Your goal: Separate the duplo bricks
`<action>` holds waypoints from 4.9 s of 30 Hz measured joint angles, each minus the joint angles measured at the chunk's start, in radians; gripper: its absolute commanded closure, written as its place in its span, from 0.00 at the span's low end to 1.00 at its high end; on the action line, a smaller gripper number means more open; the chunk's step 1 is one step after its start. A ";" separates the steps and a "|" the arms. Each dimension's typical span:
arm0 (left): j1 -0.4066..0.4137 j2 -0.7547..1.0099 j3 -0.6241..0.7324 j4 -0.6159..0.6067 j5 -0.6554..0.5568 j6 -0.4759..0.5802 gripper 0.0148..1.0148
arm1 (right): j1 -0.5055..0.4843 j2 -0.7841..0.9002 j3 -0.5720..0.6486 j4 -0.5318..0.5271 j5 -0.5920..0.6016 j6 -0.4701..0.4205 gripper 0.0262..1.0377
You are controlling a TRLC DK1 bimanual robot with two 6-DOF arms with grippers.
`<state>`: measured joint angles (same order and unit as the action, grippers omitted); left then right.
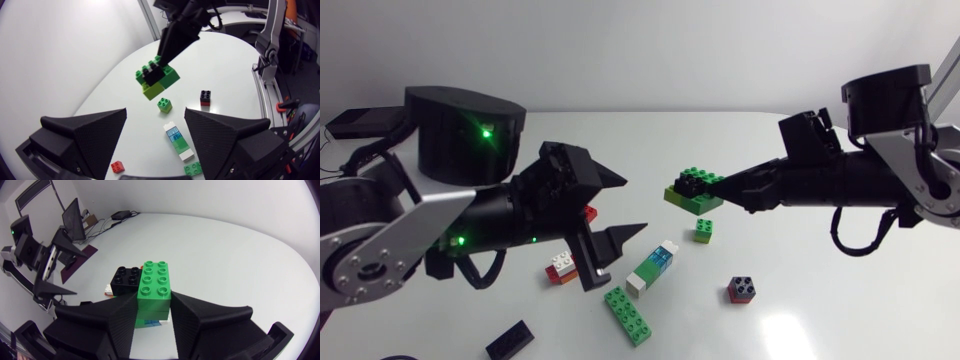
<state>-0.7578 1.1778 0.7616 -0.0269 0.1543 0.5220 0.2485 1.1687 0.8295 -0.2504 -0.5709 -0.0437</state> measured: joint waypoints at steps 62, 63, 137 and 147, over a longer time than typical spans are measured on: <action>-0.113 0.059 -0.223 0.443 -0.219 0.562 0.21 | 0.146 0.216 0.224 -0.330 -0.135 -0.055 0.82; -0.113 0.059 -0.223 0.443 -0.219 0.562 0.21 | 0.147 0.216 0.224 -0.330 -0.133 -0.055 0.82; -0.246 0.064 -0.397 0.694 -0.346 0.829 0.73 | 0.243 0.059 0.119 -0.290 0.035 -0.152 0.14; -0.246 0.076 -0.397 0.697 -0.346 0.828 0.73 | 0.285 0.080 0.097 -0.255 0.071 -0.151 0.20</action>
<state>-1.0039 1.2533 0.3649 0.6704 -0.1913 1.3502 0.5331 1.2491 0.9264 -0.5053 -0.4995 -0.1951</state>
